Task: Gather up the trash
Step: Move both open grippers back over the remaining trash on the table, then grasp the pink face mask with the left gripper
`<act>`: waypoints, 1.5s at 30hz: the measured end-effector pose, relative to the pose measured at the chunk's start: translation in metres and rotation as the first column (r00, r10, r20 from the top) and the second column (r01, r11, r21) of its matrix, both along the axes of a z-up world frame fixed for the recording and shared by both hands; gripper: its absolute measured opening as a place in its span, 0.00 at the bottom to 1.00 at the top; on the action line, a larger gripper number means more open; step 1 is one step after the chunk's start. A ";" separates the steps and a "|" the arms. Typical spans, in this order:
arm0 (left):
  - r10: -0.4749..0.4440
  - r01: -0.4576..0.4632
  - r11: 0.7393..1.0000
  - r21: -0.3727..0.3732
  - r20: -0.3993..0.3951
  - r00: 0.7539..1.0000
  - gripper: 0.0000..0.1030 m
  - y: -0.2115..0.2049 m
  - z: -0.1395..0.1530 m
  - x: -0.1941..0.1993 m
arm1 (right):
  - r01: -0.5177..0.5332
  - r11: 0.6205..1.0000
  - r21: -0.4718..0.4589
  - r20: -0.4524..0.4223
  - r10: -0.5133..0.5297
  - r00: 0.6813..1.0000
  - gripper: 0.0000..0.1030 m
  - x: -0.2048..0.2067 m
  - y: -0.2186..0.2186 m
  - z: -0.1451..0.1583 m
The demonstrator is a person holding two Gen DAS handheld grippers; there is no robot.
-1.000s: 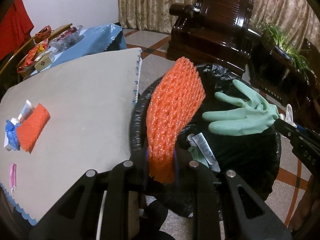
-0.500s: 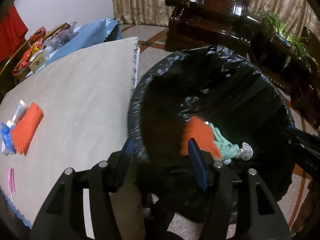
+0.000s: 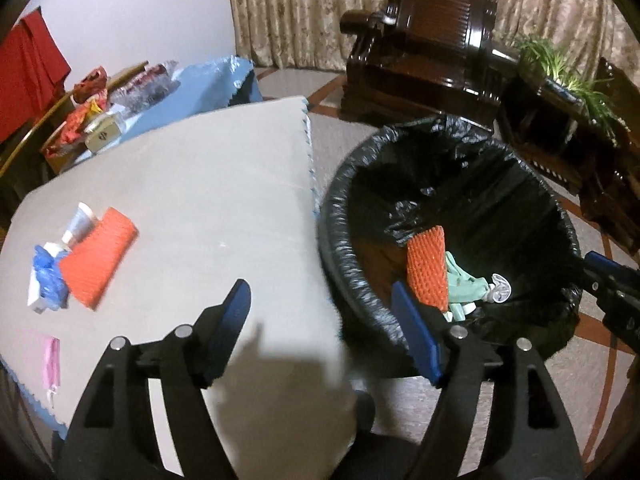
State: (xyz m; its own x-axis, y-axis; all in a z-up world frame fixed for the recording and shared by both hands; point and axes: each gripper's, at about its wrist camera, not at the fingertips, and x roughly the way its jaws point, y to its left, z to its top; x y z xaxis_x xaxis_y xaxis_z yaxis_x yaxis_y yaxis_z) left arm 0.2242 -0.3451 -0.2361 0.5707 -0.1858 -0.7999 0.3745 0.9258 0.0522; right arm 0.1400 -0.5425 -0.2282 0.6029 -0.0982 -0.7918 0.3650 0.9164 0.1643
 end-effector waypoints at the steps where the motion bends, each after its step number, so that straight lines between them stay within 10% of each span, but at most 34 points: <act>1: -0.002 0.002 1.000 -0.001 0.008 1.000 0.70 0.006 0.004 -0.002 | -0.003 1.000 -0.011 0.008 0.003 1.000 0.46 -0.002 0.008 0.005; 23: 0.136 -0.140 0.990 0.035 0.098 0.986 0.73 0.235 0.035 -0.019 | -0.199 0.980 -0.025 0.102 0.201 0.974 0.48 0.028 0.200 0.044; 45: 0.271 -0.274 0.962 0.023 0.091 0.958 0.73 0.397 -0.002 -0.004 | -0.277 0.953 -0.123 0.115 0.291 0.950 0.49 0.068 0.371 0.008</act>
State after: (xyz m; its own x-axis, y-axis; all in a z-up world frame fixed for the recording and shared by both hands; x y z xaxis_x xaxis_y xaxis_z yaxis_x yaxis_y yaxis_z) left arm 0.2198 0.0514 -0.2376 0.6629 0.0132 -0.7486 0.1014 0.9890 0.1073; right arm 0.2083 -0.1714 -0.2203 0.7150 0.0148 -0.6989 0.0689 0.9934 0.0916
